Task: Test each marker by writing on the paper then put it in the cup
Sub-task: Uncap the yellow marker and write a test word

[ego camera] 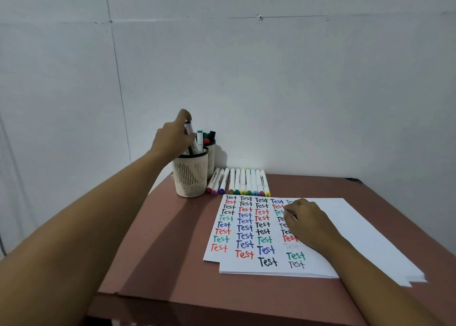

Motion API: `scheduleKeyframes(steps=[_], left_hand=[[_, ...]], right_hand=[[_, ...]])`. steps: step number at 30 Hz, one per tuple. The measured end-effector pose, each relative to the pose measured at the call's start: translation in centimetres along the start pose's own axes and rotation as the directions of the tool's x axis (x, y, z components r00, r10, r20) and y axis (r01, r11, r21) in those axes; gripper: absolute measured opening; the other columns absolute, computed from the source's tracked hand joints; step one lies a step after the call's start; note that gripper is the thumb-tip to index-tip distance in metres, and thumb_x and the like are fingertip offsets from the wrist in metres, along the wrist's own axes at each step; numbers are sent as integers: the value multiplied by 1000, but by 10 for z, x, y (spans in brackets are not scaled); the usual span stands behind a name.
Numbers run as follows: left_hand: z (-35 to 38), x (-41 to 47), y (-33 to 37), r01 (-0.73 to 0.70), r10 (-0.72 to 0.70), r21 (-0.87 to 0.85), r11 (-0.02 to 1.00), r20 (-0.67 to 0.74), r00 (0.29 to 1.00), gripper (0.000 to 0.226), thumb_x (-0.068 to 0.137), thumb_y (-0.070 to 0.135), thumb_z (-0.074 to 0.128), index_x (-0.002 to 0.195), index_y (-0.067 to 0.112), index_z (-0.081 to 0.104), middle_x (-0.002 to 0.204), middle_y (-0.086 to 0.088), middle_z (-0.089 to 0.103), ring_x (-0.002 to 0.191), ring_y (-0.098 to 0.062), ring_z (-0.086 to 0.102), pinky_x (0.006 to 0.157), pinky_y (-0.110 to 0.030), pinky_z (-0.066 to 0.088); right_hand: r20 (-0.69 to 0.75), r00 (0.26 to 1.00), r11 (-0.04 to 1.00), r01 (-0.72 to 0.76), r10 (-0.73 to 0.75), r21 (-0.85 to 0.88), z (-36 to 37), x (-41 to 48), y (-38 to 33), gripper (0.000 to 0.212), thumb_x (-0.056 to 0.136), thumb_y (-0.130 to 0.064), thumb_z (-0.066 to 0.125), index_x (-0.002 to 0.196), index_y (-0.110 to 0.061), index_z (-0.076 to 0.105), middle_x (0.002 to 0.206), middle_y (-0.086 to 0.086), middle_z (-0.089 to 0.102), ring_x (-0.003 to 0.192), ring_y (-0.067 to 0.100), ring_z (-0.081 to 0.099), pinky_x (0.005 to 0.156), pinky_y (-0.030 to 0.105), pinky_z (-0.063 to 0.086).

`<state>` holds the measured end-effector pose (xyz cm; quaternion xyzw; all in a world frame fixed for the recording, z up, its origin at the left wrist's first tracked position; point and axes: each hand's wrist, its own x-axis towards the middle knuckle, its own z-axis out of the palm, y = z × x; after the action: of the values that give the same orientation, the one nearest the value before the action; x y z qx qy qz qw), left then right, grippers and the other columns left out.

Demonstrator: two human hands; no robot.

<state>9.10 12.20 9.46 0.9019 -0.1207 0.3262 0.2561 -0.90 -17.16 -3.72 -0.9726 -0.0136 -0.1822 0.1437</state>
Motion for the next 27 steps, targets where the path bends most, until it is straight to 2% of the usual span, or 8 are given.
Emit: scheduleKeyframes(steps=[5,8,11,13,15,18,22,27], left_hand=[[15,-7,-6,-93,95,210,973,-2,995,28,91,23,55,115,10,59,121,-13,56,112,-31,50,95,-46,34],[21,-15,0,-161,184,193,968,-109,977,26,89,16,58,111,5,63,119,-17,55,111,-36,50,91,-48,36],[33,-33,16,-274,309,167,947,-247,918,23,83,12,59,103,2,66,106,-19,60,96,-39,57,79,-45,43],[47,-50,30,-361,378,111,926,-265,887,21,81,12,58,98,2,67,100,-17,62,92,-36,58,77,-41,45],[66,-69,42,-374,372,15,927,-147,916,21,86,15,57,103,5,66,105,-14,61,99,-29,56,84,-40,47],[93,-90,46,-291,298,-70,954,147,943,28,93,24,51,116,12,62,121,-7,54,111,-20,48,95,-33,41],[104,-101,46,-186,212,-100,977,432,877,38,96,30,45,130,15,53,136,-5,45,121,-18,46,101,-32,37],[110,-103,43,-166,188,-91,982,567,802,41,97,34,42,133,17,50,141,-7,40,124,-20,43,105,-36,36]], right_hand=[[-6,1000,1000,4,-4,6,1,0,1,37,98,-29,42,128,-16,59,134,2,54,120,21,49,98,30,41],[-5,1000,1000,2,-2,3,1,1,1,37,98,-29,42,129,-16,59,135,3,54,121,21,49,99,31,41],[-2,1000,1000,3,-3,-5,0,0,0,37,98,-29,42,129,-16,59,134,4,54,120,22,49,98,31,41],[7,1000,1000,0,0,-7,0,0,-1,37,98,-30,42,129,-16,58,134,4,54,120,22,49,98,31,41],[11,1000,1000,-4,4,-6,-2,0,-3,38,99,-31,42,130,-15,58,135,4,54,121,21,49,98,31,41],[24,1000,1000,-3,3,-9,-5,0,-5,38,98,-32,44,129,-15,58,133,4,55,118,20,51,95,31,43],[52,999,1000,-13,14,-19,-10,5,-7,35,98,-32,44,118,-14,65,119,7,60,105,23,57,87,34,49],[-19,999,999,-50,51,14,-14,27,-18,32,98,-27,44,99,-5,67,96,7,60,88,25,58,71,34,47]])
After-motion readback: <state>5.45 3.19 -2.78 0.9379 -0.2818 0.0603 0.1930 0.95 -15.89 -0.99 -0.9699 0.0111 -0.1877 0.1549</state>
